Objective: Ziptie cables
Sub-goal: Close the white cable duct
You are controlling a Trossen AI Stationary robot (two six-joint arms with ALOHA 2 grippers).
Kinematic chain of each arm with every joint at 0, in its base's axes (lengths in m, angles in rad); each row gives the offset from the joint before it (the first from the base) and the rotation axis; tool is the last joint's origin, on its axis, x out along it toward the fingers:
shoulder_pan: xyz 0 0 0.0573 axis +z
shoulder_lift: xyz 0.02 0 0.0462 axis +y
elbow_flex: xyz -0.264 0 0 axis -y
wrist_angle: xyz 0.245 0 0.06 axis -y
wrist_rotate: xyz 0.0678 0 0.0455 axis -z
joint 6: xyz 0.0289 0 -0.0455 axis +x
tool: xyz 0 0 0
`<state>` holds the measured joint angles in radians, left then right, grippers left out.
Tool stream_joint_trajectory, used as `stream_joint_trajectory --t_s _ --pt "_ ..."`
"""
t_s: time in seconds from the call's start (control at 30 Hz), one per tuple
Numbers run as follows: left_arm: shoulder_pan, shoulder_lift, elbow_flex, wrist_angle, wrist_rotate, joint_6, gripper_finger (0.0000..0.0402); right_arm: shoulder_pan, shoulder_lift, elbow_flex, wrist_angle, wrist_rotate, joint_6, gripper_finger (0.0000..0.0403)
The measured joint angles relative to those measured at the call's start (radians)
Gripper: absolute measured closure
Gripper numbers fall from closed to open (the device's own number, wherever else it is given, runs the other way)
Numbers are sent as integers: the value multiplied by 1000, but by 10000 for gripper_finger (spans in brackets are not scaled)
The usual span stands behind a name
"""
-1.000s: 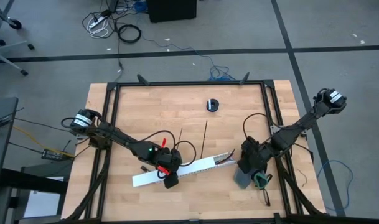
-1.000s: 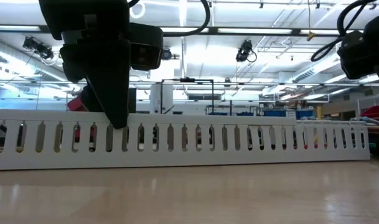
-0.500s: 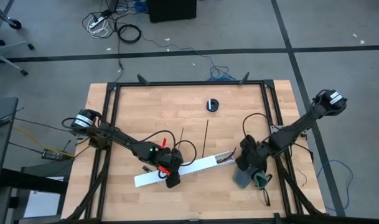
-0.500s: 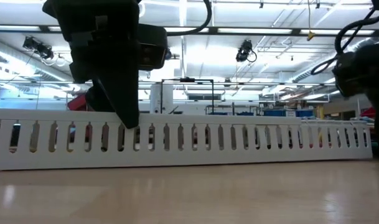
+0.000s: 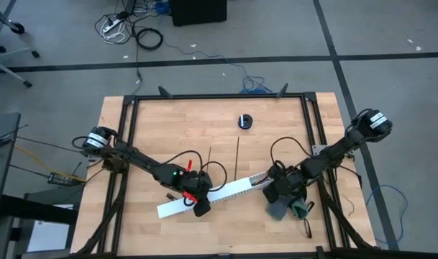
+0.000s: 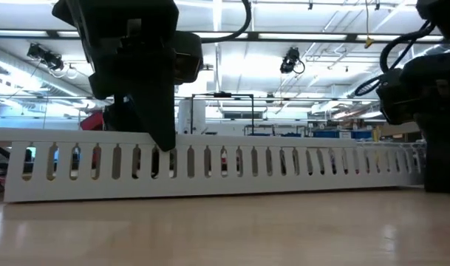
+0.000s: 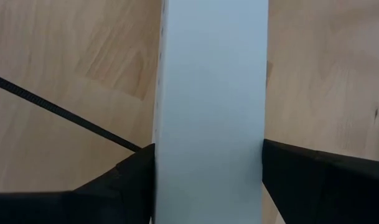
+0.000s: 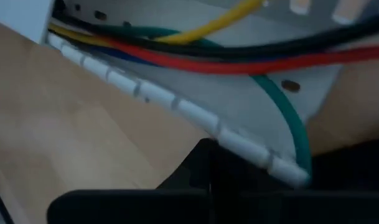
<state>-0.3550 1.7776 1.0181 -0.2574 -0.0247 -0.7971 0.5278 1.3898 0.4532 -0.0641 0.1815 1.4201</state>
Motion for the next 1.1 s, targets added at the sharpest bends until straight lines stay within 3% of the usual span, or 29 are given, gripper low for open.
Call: stream_joint_trajectory --t_s 0.2,0.3,0.47,0.7,1.1 --pt "0 -2 3 -27 2 -21 161 23 -151 21 -277 -40 27 403" --pt "-1 -2 2 -25 1 3 161 14 -207 19 -417 -10 48 403" --pt "-2 -2 2 -25 4 65 161 -43 -212 20 -385 6 -2 403" --pt "-2 -2 4 -27 9 66 161 -70 -130 20 -203 -21 -33 403" --pt "-6 -2 4 -26 7 63 161 -63 -116 22 -257 -42 -2 403"
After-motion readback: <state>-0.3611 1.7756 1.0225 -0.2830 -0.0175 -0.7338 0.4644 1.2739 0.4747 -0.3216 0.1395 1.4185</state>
